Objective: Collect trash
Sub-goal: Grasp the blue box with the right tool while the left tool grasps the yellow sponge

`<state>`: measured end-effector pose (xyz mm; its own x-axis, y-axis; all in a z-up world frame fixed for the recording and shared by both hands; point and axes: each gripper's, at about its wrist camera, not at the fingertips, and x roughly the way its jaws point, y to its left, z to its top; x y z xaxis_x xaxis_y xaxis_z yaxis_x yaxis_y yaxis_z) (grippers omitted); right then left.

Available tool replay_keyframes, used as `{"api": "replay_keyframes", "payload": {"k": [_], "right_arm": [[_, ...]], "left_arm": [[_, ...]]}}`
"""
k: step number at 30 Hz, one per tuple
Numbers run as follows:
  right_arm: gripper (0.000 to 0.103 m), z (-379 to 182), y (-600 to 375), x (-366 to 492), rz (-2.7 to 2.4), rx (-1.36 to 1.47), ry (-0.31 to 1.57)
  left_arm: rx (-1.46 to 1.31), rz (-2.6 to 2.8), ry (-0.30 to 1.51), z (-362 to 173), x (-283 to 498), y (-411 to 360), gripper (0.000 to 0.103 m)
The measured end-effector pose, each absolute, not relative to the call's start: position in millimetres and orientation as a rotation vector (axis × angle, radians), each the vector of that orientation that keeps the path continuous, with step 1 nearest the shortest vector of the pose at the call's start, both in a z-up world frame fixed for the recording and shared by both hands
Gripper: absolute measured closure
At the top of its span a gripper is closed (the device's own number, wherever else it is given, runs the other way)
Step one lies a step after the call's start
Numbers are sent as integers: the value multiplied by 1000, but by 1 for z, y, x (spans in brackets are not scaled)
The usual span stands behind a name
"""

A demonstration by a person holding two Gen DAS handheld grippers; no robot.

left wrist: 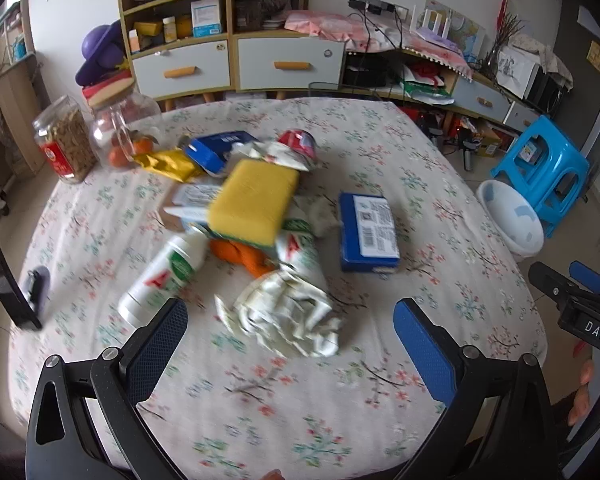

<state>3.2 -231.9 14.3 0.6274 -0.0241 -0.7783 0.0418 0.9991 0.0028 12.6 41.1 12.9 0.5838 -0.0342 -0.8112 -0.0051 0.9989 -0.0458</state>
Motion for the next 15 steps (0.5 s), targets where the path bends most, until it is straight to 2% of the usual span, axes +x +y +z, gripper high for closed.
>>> {"api": "replay_keyframes", "payload": {"k": [7,15], "right_arm": [[0,23,-207,37,31,-26,986],[0,0,-151,86,181,-63,1131]], "left_arm": [[-22,8,1003,22,47,81,0],[-69,-63,1091,1,88,109,0]]}}
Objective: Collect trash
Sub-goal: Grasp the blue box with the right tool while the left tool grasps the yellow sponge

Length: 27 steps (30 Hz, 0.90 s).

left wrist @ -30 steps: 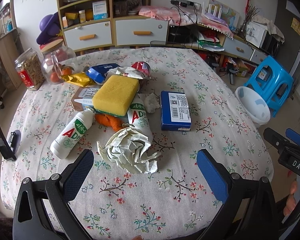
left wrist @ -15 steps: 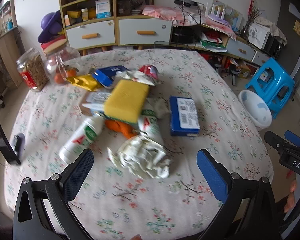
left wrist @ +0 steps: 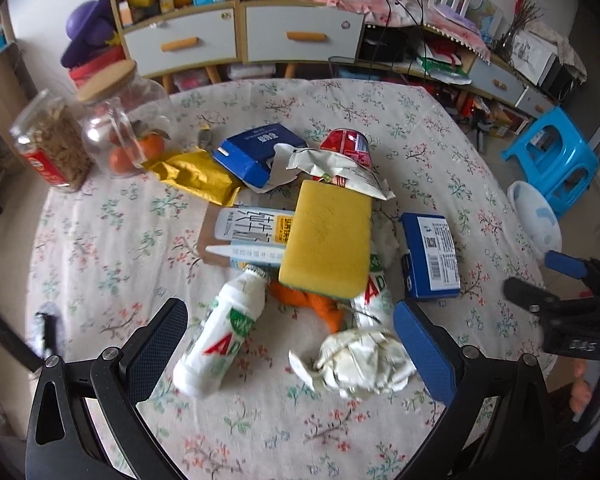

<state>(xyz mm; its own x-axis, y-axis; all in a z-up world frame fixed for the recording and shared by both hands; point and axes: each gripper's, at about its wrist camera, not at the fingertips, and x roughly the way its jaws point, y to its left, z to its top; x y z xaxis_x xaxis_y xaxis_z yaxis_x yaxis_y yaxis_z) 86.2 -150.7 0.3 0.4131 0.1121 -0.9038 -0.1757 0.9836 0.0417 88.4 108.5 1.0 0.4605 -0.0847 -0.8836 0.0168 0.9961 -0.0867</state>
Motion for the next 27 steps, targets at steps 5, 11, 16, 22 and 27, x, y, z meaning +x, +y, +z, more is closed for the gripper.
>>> {"api": "replay_keyframes", "payload": {"k": [5,11,16,22,27], "right_arm": [[4,-31,-131,114,210,-52,1193],[13,-62,-123,143,272,107,1330],[17,-71,-104,154,300,105,1331],[35,-75,-94,158,302,72,1323],[35,-62,-110,152,296,83,1288]], "left_arm": [[-202,-126,1119,-14,106,125,12],[-256,-123,1113,-15,120,138,12],[-277,-147,1131,-19,126,136,13],[-236,-188,1137,-22,128,114,15],[-155,-197,1138,-26,130,90,15]]}}
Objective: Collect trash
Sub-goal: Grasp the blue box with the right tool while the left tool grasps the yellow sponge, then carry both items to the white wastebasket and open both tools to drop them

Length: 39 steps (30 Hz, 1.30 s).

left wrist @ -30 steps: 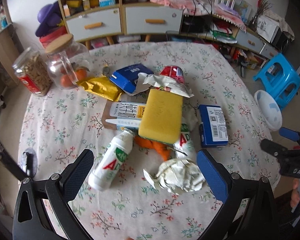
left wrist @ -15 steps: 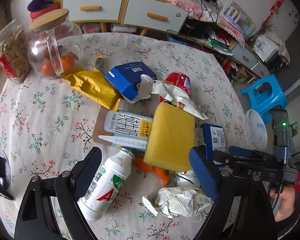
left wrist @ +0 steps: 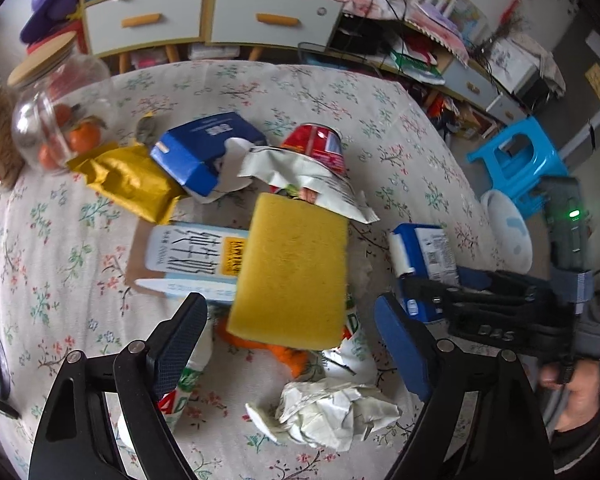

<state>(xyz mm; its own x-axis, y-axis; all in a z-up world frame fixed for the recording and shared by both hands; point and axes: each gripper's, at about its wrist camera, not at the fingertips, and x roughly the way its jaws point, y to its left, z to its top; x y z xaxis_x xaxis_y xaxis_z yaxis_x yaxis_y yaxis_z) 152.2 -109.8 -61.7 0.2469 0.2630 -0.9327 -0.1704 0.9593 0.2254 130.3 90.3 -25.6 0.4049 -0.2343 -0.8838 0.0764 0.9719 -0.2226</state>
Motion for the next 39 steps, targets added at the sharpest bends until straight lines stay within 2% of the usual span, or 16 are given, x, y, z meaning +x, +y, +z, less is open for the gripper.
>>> {"api": "replay_keyframes", "payload": {"k": [2,4,6,17,22,30,39], "right_arm": [[35,-57,-117,150,293,98,1280],[35,-54,-124,148,291,114,1276],[35,-50,-131,145,288,126,1271],[35,-21,-181,130,276,190,1200],[35,-11,-231,124,215,275,1155],[35,-2,-342,114,45,460,1076],[35,-11,-436,101,-163,515,1023]], "left_arm": [[-122,-188,1146,-30,134,84,16],[-93,-178,1153,-34,136,79,24],[-57,-164,1155,-36,136,74,43],[-102,-181,1040,1,106,82,47],[-105,-214,979,19,92,58,47],[-25,-336,998,21,107,-33,47],[32,-494,1033,2,142,-156,47]]}}
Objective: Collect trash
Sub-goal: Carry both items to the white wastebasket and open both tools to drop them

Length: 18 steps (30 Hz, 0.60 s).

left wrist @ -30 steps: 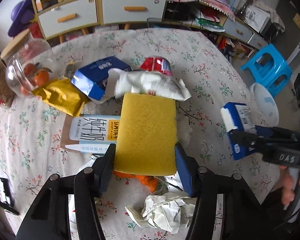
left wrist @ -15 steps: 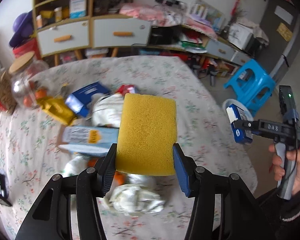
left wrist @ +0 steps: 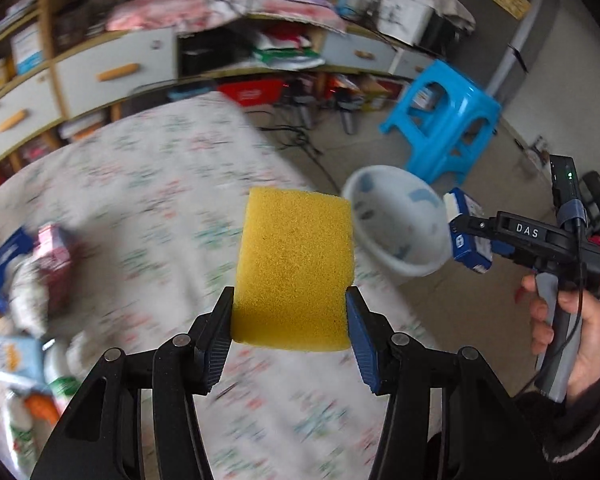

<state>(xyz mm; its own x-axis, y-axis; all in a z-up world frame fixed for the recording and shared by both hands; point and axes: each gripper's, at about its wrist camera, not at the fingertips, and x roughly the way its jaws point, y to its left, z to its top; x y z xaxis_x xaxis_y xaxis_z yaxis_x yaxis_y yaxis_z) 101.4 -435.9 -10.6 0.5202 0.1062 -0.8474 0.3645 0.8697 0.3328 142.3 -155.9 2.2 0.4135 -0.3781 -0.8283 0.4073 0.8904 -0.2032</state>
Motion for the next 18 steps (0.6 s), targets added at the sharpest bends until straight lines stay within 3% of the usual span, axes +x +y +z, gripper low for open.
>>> {"api": "replay_keyframes", "payload": {"k": [14,16,18], "right_arm": [[35,-27,-493,101,-218,605,1014],[35,-27,-499,100,-231,613,1006],[35,-27,-502,101,-239,621,1001]], "left_arm": [[79,-617,1024,-47,196,-277,47],[69,-665,1010,-49,199,-284,44],[97,-648,1019,-52,203,-291,34]]}}
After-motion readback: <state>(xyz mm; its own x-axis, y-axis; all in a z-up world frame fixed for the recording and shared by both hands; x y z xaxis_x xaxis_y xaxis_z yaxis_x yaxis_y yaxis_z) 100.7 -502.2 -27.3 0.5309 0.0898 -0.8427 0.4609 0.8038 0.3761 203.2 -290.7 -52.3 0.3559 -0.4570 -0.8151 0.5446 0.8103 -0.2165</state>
